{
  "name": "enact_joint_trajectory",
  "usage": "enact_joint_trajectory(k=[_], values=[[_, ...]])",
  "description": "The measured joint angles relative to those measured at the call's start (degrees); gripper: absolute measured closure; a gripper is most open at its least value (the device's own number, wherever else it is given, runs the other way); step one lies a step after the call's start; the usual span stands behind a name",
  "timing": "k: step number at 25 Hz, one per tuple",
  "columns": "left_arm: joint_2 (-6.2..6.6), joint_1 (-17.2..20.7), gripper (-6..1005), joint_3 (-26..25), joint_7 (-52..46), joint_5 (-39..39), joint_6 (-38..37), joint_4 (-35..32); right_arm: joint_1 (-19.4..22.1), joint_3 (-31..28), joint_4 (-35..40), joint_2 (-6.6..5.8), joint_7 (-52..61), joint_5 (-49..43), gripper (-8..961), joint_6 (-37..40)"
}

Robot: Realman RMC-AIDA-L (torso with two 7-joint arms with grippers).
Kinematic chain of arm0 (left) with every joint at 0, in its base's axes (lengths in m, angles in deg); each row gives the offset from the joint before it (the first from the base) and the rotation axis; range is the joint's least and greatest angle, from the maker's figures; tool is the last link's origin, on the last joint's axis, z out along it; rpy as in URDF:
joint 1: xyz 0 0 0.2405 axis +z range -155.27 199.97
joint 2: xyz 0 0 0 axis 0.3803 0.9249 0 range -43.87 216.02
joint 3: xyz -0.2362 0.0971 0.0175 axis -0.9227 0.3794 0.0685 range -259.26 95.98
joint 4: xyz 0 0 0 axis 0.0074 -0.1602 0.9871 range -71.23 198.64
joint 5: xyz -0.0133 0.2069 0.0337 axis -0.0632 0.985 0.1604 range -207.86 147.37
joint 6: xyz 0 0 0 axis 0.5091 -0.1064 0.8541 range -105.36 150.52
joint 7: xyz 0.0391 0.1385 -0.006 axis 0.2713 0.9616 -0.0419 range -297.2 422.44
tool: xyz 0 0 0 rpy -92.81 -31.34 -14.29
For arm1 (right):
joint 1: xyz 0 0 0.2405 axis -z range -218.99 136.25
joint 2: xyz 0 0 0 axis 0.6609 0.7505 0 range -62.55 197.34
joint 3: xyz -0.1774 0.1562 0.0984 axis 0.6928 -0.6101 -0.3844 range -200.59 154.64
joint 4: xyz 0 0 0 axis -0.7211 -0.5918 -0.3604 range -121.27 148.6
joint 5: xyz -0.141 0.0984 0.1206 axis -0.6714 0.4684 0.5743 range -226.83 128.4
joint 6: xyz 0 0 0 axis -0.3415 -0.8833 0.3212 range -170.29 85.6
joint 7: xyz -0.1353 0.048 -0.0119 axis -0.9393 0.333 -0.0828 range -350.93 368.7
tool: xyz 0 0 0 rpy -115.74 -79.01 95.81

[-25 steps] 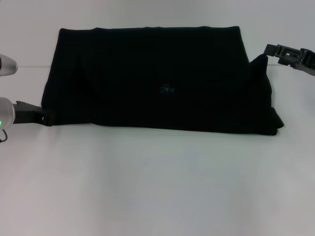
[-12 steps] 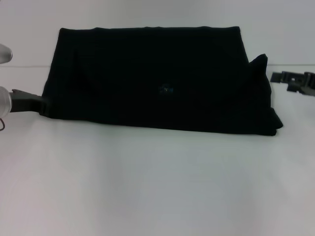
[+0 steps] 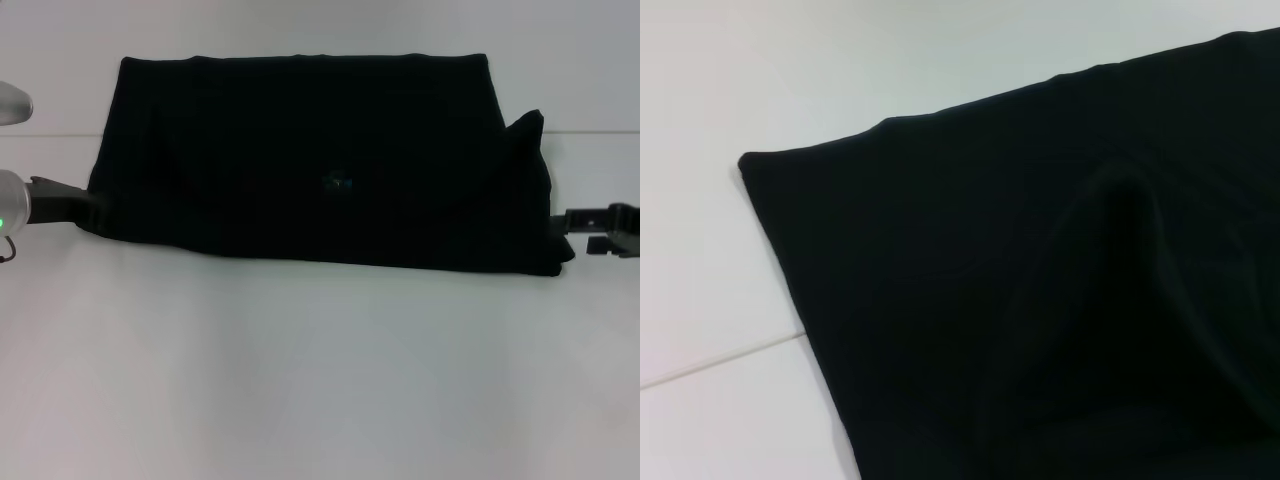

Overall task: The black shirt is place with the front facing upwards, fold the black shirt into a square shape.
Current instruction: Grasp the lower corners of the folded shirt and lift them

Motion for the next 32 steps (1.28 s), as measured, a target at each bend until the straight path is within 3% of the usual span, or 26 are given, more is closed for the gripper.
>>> enact_joint_trajectory(k=[7, 22, 32], values=[[-0.04, 0.05, 1000, 0.01, 0.23, 0.0, -0.01, 0.41, 0.12, 2.55, -2.35, 0.13, 0.48, -0.15, 109, -0.71], [-0.26, 0.19, 1000, 0.01, 0.31, 0.0, -0.02, 0.5, -1.53, 3.27, -2.88, 3.45, -0.3, -0.25, 118, -8.54], [-0.17, 0.2, 999, 0.01, 0.32, 0.0, -0.03, 0.5, -1.76, 3.95, -4.17, 3.45, -0.33, -0.25, 124, -9.29]])
